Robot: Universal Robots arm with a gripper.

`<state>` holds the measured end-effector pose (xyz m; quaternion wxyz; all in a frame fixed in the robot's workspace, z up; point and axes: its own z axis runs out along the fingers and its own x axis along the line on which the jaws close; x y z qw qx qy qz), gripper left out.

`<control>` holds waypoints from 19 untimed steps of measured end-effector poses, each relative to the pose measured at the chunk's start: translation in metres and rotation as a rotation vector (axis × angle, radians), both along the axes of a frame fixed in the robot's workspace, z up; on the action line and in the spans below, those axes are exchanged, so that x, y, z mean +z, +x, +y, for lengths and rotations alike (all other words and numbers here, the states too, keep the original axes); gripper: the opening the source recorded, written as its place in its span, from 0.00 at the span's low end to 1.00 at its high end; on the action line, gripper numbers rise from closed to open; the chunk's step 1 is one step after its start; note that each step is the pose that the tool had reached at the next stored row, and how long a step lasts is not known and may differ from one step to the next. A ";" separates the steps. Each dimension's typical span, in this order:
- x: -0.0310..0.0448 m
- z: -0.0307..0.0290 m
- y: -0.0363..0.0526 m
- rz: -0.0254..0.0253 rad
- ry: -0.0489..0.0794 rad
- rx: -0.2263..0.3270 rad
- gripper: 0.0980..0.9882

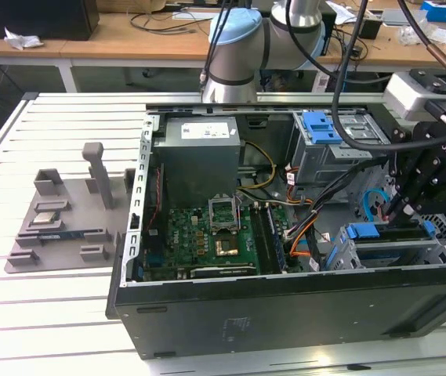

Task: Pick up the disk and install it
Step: 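Insert the second disk wire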

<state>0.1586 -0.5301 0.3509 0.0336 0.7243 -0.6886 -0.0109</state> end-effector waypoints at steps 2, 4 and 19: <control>-0.0018 0.0000 0.0006 0.0000 -0.001 0.000 0.07; -0.0033 0.0000 0.0009 0.0000 -0.001 0.000 0.07; -0.0103 -0.0004 0.0010 0.0000 -0.002 0.000 0.15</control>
